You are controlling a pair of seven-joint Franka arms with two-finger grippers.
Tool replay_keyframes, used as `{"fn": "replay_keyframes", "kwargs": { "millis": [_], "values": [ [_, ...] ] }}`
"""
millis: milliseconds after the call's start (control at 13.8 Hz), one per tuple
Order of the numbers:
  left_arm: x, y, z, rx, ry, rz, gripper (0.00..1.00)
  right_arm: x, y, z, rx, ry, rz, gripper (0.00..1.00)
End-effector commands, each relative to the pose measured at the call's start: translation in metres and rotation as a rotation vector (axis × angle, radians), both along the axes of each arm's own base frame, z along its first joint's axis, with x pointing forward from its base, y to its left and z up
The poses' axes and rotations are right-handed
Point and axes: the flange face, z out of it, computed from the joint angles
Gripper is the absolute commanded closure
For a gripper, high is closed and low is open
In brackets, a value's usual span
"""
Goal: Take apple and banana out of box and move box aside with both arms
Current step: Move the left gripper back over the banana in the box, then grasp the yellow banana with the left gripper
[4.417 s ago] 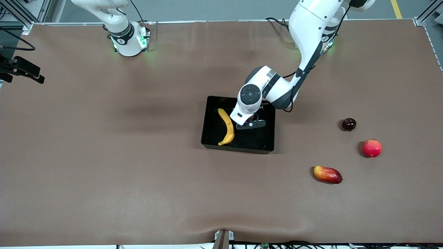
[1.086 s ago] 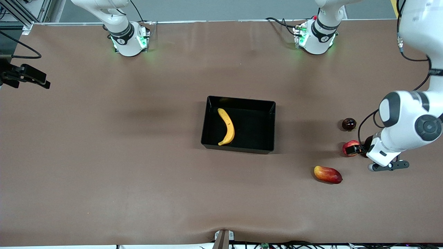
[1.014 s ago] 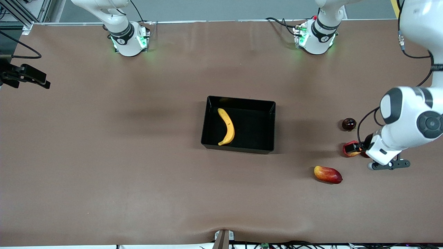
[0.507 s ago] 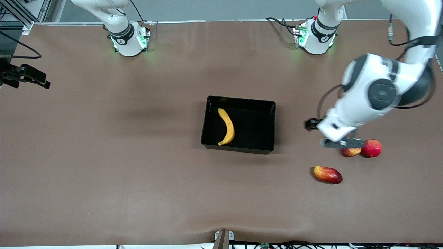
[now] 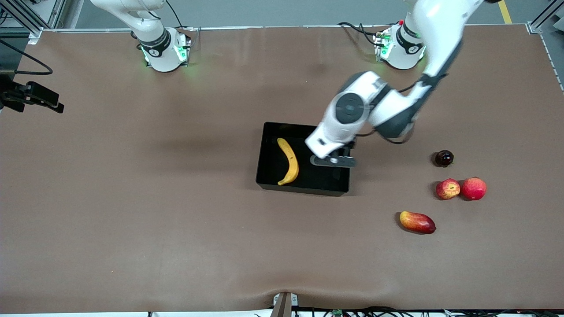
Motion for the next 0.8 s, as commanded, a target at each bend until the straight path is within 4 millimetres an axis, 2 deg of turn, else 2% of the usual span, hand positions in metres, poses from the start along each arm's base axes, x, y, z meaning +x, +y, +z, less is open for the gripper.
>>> {"fn": "replay_keyframes", "kwargs": {
  "millis": [0,145,290,362,579,652,724],
  "values": [
    [-0.030,-0.054,-0.041,-0.007,-0.082,-0.061,0.00,0.001,-0.004,0.003,0.015,-0.004,0.001,0.00],
    [-0.033,-0.067,-0.073,-0.028,-0.139,-0.039,0.00,0.001,-0.004,0.003,0.015,-0.004,-0.002,0.00],
    [-0.056,-0.095,-0.088,-0.049,-0.161,-0.054,0.00,0.001,-0.004,0.003,0.015,-0.004,-0.003,0.00],
    [-0.060,-0.103,-0.094,-0.058,-0.157,-0.056,0.00,0.001,-0.004,0.003,0.015,-0.004,0.001,0.00],
    [-0.046,-0.121,-0.101,-0.126,-0.188,-0.039,0.00,0.001,0.001,-0.001,0.014,0.010,0.010,0.00],
    [-0.044,-0.124,-0.105,-0.107,-0.210,-0.047,0.00,0.004,0.003,-0.005,0.014,0.017,0.013,0.00],
    [-0.040,-0.119,-0.115,-0.077,-0.225,-0.043,0.00,0.007,0.003,-0.010,0.015,0.027,0.013,0.00]
  ]
}}
